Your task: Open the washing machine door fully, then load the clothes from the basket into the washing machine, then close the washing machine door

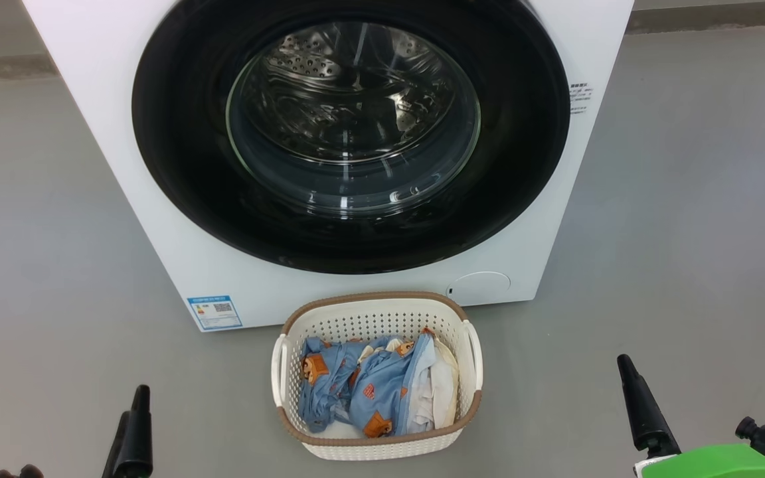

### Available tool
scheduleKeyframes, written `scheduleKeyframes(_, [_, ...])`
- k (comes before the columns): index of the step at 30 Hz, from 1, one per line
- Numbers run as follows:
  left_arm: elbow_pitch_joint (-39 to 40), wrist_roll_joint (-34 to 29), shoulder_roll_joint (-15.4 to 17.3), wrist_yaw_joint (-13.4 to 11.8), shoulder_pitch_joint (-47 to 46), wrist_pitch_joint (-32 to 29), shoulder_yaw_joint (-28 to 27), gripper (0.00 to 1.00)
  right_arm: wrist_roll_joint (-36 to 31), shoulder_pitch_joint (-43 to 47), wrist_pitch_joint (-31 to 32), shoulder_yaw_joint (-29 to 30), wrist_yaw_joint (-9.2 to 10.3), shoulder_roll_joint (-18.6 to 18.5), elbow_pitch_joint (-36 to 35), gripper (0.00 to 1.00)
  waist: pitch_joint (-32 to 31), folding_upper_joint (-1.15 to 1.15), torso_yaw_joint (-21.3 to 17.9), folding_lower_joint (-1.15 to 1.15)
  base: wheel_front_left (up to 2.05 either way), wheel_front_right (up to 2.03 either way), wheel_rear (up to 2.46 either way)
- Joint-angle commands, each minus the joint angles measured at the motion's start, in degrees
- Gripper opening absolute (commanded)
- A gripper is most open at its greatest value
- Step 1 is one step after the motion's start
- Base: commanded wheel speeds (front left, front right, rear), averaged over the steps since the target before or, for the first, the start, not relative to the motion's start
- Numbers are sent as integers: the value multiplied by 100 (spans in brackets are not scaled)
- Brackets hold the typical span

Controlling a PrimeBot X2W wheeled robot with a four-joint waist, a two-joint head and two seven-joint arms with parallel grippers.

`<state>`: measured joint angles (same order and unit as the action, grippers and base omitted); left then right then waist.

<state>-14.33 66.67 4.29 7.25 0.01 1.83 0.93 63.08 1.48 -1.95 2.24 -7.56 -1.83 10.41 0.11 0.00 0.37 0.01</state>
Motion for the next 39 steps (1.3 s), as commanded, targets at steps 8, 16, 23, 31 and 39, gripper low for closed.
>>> scheduleKeyframes(8, [201, -743, 271, 11, -38, 187, -17, 100, -855, 38, -179, -228, 4, -52, -226, 100, 12, 0, 12, -1, 0, 0, 0])
scheduleKeyframes(16, [220, -1416, 352, 13, -11, 321, -36, 100, -1780, 92, -313, -237, 4, -58, -207, 100, 30, 0, 15, -1, 0, 0, 0])
scheduleKeyframes(23, [265, -1976, 434, 14, 19, 439, 14, 100, -2533, 105, -430, -195, 4, -64, -176, 100, 48, 0, 28, -1, 0, 0, 0])
scheduleKeyframes(31, [342, -2560, 550, 16, 45, 573, 92, 100, -3169, 122, -564, -193, 5, -70, -223, 100, 79, 0, 51, -1, 0, 0, 0])
scheduleKeyframes(39, [387, -3063, 656, 17, 81, 708, 139, 100, -3727, 131, -698, -206, 5, -76, -340, 100, 98, 0, 50, -1, 0, 0, 0])
